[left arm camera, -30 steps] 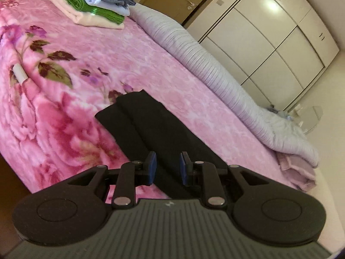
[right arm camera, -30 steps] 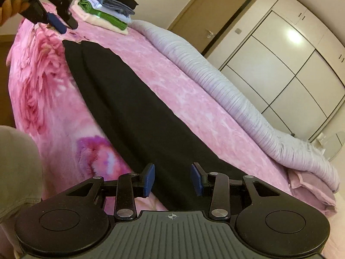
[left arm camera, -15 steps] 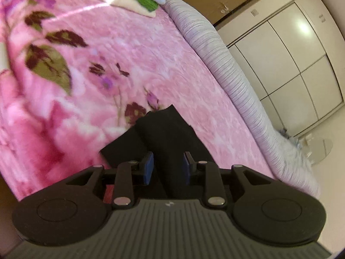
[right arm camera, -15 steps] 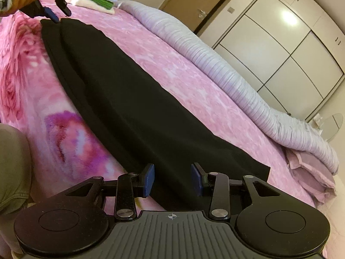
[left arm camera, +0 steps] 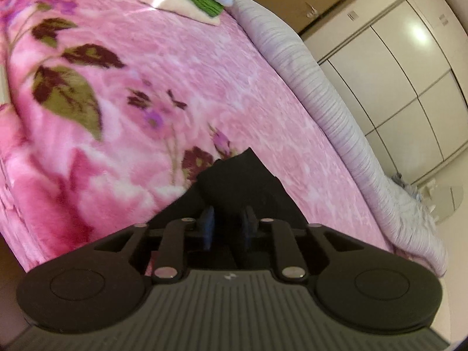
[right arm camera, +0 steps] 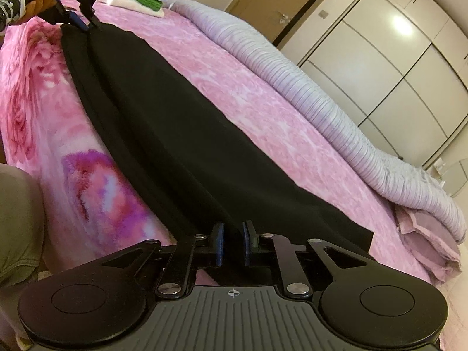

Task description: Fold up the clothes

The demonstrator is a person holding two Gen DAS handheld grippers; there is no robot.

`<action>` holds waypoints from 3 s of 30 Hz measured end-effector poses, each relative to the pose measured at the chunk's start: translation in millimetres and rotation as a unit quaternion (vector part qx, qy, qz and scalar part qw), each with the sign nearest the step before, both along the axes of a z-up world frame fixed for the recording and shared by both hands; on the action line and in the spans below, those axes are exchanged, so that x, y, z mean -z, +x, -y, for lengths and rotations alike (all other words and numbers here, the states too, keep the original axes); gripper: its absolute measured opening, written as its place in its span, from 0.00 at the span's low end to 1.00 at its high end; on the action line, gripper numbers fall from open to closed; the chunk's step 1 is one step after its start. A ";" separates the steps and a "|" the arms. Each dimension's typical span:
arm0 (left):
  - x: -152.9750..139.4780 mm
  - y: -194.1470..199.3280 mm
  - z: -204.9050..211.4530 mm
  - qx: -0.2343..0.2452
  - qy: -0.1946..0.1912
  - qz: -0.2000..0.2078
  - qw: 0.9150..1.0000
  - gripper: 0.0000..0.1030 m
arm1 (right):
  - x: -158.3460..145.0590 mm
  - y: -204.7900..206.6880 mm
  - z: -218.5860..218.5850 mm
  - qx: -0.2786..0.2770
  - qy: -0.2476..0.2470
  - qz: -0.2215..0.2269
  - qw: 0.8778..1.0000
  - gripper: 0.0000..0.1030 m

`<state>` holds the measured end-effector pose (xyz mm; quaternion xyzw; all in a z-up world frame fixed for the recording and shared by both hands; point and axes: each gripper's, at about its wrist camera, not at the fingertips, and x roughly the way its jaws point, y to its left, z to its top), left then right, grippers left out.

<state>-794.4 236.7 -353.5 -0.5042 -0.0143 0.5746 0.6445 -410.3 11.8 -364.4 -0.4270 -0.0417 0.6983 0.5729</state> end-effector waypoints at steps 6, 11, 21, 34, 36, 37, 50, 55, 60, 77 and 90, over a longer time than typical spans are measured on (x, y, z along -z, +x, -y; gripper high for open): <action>-1.1 7.5 -6.7 0.013 0.014 -0.013 1.000 0.01 | 1.1 1.7 -1.1 -0.002 0.008 -0.002 1.000 0.04; -31.8 2.9 27.1 0.024 0.099 -0.065 0.993 0.01 | -13.1 5.9 11.3 -0.009 0.027 -0.018 0.999 0.00; -8.9 -11.0 59.7 0.030 0.108 -0.070 0.991 0.01 | -9.0 5.4 27.7 -0.026 0.012 -0.006 1.000 0.00; 14.1 -2.2 67.6 0.025 0.096 -0.139 0.985 0.02 | 13.7 4.9 24.7 -0.020 -0.040 -0.007 0.999 0.00; 9.5 -0.9 68.4 0.026 0.091 -0.147 0.985 0.03 | 13.4 4.0 23.8 -0.015 -0.045 -0.008 0.999 0.01; 5.3 -1.0 69.8 0.024 0.085 -0.158 0.984 0.05 | 10.1 5.2 24.7 -0.012 -0.047 -0.014 0.999 0.02; -44.0 104.7 97.9 0.176 0.108 -0.139 0.968 0.04 | -43.1 255.6 83.9 0.375 0.023 -0.476 0.796 0.12; -44.7 208.4 98.7 0.306 0.113 -0.104 0.939 0.04 | -29.0 352.9 138.9 0.429 0.085 -0.654 0.617 0.12; -41.9 295.7 110.2 0.407 0.119 -0.115 0.898 0.06 | -20.3 406.0 151.1 0.429 0.108 -0.699 0.562 0.13; -19.9 338.6 96.3 0.405 0.096 -0.140 0.899 0.07 | -17.2 428.4 132.2 0.440 0.134 -0.639 0.617 0.00; -17.5 308.9 104.4 0.363 0.098 -0.182 0.909 0.08 | -46.7 350.3 102.1 0.510 0.134 -0.386 0.757 0.26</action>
